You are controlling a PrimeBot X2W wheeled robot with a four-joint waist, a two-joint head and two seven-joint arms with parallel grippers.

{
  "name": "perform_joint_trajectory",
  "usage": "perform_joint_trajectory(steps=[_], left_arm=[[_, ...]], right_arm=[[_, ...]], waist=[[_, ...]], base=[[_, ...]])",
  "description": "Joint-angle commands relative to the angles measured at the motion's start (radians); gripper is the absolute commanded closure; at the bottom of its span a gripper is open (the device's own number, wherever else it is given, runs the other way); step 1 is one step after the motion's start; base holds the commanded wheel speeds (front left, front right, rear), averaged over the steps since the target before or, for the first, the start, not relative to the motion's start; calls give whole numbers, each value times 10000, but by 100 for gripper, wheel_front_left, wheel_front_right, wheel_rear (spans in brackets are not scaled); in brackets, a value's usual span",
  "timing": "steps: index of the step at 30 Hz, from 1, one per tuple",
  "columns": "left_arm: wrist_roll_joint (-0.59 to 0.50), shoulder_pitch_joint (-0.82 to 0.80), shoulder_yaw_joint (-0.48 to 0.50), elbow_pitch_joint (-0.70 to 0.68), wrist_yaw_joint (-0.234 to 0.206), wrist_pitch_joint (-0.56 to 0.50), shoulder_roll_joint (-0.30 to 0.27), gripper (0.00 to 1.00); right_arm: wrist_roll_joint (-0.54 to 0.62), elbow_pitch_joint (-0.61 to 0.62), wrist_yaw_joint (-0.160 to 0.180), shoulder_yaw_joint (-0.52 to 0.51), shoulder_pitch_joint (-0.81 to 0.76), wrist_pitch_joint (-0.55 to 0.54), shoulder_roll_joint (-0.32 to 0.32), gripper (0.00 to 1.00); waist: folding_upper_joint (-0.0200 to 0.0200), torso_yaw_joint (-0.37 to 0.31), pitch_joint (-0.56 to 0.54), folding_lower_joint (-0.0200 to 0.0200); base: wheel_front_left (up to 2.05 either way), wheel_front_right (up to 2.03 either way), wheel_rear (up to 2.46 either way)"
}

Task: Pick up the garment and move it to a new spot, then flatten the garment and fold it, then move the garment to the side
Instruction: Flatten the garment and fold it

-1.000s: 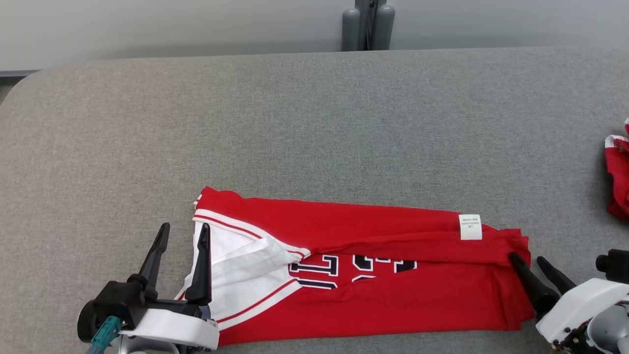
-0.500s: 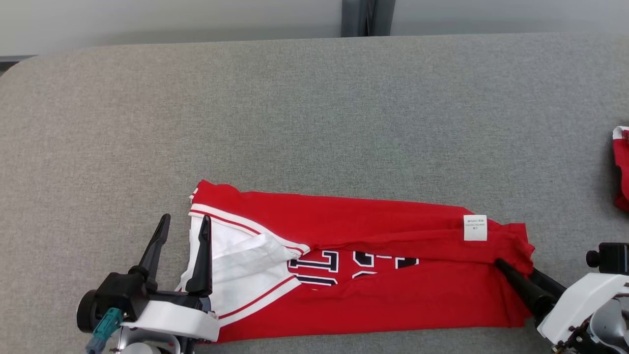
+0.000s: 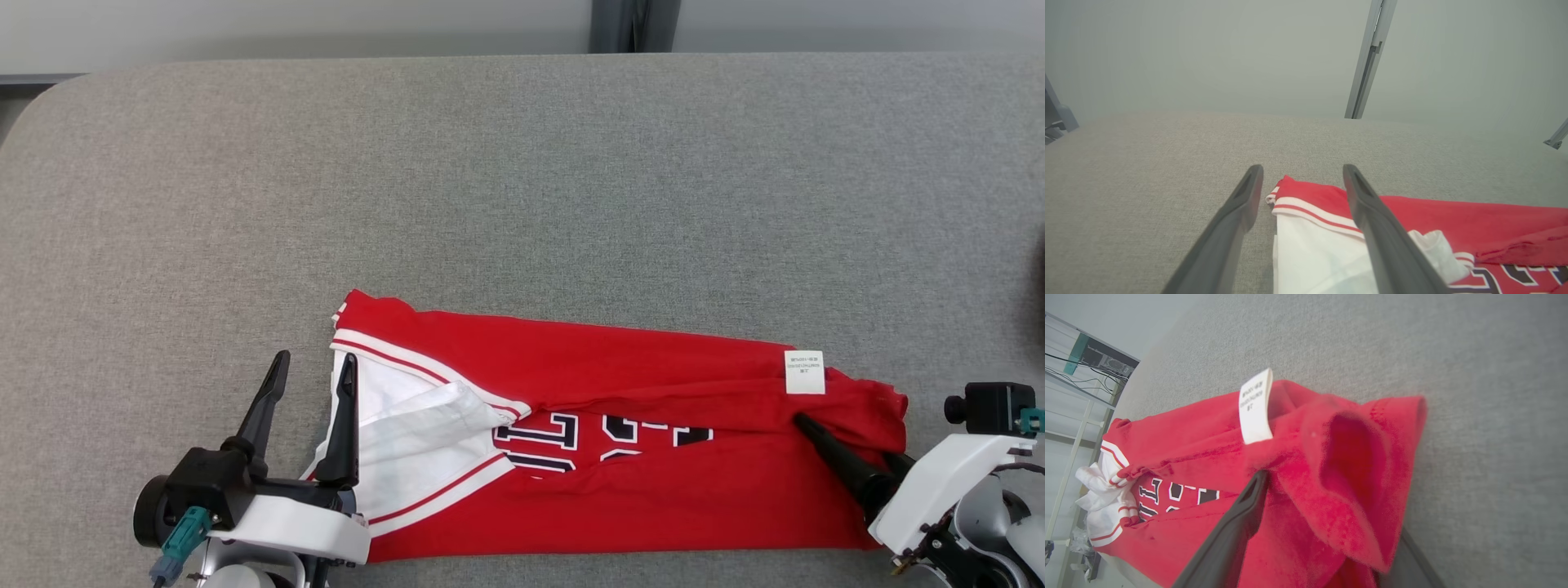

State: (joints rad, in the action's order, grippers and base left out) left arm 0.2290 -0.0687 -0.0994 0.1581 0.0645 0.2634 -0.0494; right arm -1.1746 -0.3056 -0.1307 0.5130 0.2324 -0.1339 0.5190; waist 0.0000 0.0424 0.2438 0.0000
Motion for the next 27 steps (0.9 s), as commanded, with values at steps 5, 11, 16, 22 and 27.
perform_joint_trajectory(steps=[5, 11, 16, 22, 27], left_arm=[[50, -181, -11, 14, -53, 8, -36, 0], [72, -111, 22, 39, -42, 8, -33, 0], [90, -44, 14, 53, -42, 8, -35, 0], [123, -11, -4, 61, -26, 8, -35, 0], [140, -17, -30, 114, -13, 8, -36, 0]], right_arm=[[-219, -265, -3, 582, 258, 269, 17, 73], [-179, -532, -3, 918, 530, 710, 254, 100], [-13, -940, -1, 1094, 841, 1096, 510, 100], [174, -1424, -1, 1231, 1224, 1210, 815, 100], [413, -1972, -1, 1360, 1629, 1089, 1285, 100]], waist=[[0, 87, -14, 0], [0, 110, -94, 0], [0, 104, -171, 0], [0, 95, -228, 0], [0, 105, -278, 0]], base=[[0, 0, 0], [0, 0, 0], [0, 0, 0], [0, 0, 0], [0, 0, 0]])
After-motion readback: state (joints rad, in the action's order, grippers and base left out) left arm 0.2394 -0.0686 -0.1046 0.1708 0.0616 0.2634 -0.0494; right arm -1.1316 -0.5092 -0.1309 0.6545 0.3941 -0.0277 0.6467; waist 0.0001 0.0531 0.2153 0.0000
